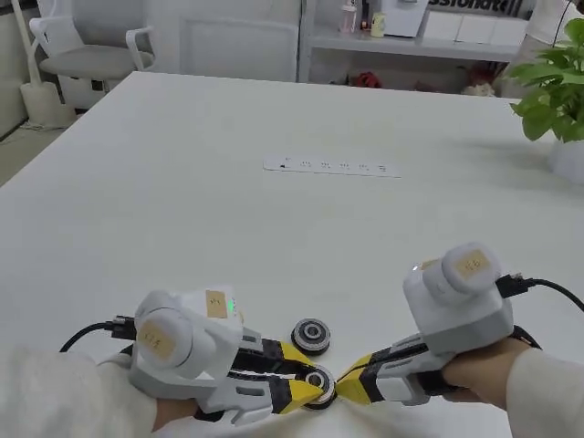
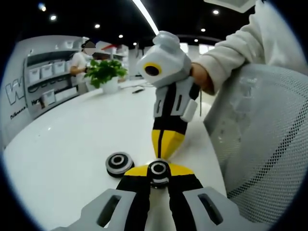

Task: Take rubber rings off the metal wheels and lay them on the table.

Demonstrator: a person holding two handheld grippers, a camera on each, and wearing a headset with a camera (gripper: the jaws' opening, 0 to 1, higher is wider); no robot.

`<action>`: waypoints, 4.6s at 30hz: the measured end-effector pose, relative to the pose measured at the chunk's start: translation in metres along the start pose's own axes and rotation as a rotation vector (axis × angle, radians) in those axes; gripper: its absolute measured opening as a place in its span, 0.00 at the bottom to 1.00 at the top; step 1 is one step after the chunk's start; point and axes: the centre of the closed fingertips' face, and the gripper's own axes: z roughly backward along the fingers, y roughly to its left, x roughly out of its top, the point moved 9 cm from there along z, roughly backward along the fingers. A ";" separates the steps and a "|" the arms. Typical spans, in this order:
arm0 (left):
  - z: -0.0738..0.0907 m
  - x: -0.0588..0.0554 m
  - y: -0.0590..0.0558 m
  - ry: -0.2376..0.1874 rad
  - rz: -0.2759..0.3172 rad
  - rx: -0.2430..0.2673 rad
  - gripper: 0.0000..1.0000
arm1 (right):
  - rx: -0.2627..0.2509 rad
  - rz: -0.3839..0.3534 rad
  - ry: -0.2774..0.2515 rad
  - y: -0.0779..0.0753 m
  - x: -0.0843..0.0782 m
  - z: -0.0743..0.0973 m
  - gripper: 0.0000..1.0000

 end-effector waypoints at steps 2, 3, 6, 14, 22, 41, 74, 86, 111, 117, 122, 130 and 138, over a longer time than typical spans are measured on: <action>0.000 0.000 0.000 0.001 -0.001 0.000 0.14 | 0.002 -0.034 -0.001 -0.001 0.000 0.000 0.00; 0.000 0.000 0.000 0.001 -0.002 0.000 0.14 | 0.003 -0.052 -0.002 -0.001 0.000 0.000 0.00; 0.001 0.000 0.000 0.000 -0.001 0.000 0.14 | 0.009 -0.121 -0.012 -0.003 -0.001 0.000 0.00; 0.001 0.000 0.000 0.000 0.000 0.001 0.14 | 0.027 -0.221 -0.038 -0.005 -0.001 0.002 0.00; 0.002 -0.001 0.001 0.002 0.002 0.002 0.13 | 0.042 -0.288 -0.059 -0.007 -0.001 0.002 0.00; 0.001 -0.002 0.002 -0.003 -0.017 0.011 0.13 | 0.056 -0.332 -0.104 -0.002 0.001 0.003 0.00; 0.004 -0.003 0.001 -0.010 -0.014 0.019 0.13 | 0.072 -0.443 -0.150 0.001 -0.003 0.004 0.00; 0.003 -0.002 0.003 0.006 -0.017 0.014 0.13 | 0.074 -0.448 -0.142 -0.005 0.000 0.004 0.00; 0.003 -0.001 0.005 0.013 -0.020 0.015 0.13 | 0.116 -0.428 -0.144 0.001 0.010 0.001 0.00; 0.003 -0.001 0.005 0.013 -0.018 0.015 0.13 | 0.115 -0.424 -0.138 0.000 0.010 0.000 0.00; 0.003 -0.001 0.005 0.013 -0.017 0.016 0.13 | 0.117 -0.438 -0.139 0.000 0.010 0.001 0.00; 0.003 -0.001 0.006 0.014 -0.017 0.017 0.13 | 0.131 -0.436 -0.149 0.001 0.011 0.001 0.00; 0.003 -0.001 0.006 0.014 -0.017 0.018 0.13 | 0.149 -0.438 -0.157 0.003 0.012 0.002 0.00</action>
